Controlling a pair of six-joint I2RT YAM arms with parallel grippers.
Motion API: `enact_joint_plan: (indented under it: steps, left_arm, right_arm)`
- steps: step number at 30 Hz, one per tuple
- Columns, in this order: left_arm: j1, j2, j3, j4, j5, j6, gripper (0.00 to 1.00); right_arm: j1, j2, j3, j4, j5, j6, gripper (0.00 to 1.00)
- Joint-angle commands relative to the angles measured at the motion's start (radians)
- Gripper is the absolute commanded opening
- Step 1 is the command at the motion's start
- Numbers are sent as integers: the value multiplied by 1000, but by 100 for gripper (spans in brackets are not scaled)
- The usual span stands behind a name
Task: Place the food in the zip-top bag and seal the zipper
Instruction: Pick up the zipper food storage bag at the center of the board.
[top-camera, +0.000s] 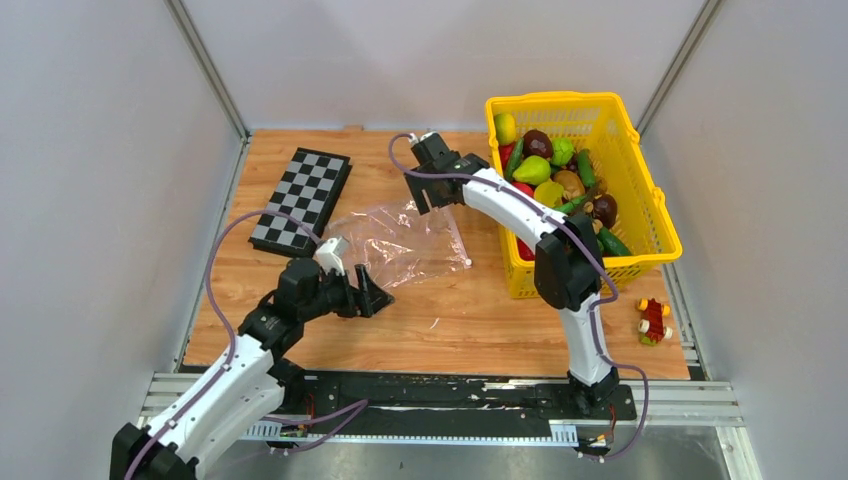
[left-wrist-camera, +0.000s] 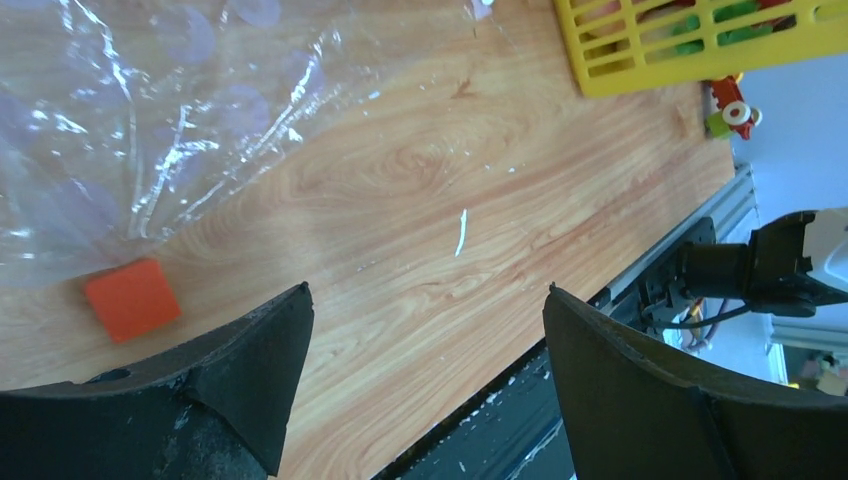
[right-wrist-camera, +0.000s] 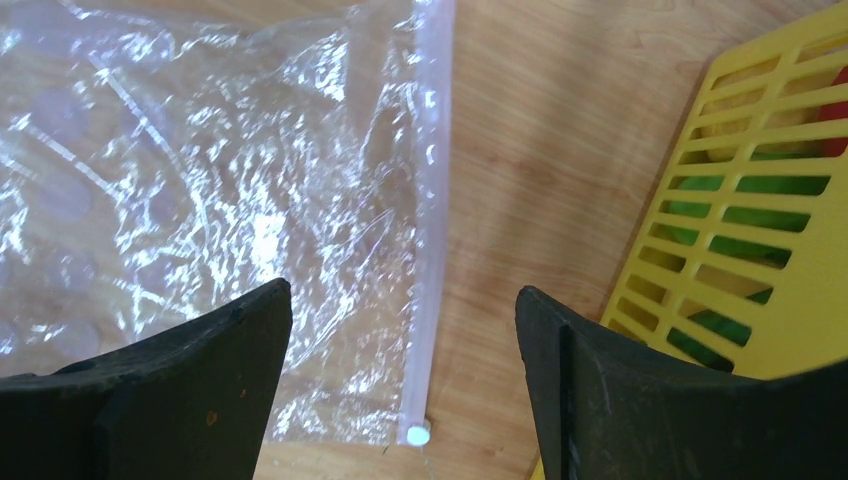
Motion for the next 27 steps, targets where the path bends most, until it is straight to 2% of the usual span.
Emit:
enact_joint_plan:
  steps: [1,5,9,11,14,21,27]
  left_arm:
    - [-73,74,-10,132,-39,-44,91]
    - [-132,170,-10,143,-146,-16,91]
    - [-142,205,-47,127,-262,-14,90]
    - [-142,194,-85,129,-316,-29,89]
    - [-141,153,-139,132,-399,-71,89]
    - [-141,75,-179,14,-570,-135,88]
    - [-142,-23,-154,-94,-688,-177,89]
  right_arm:
    - [-24,62,77,9,-13,24,83]
    - [-37,107,82,41,-24,17,81]
    - [-45,140,74,84,-53,20,76]
    - [-49,152,77,84,-89,20,68]
    - [-51,136,31,122,-126,16,63]
    - [-54,123,-20,136,-171,1,61]
    - [-55,72,-62,144,-191,-1,40]
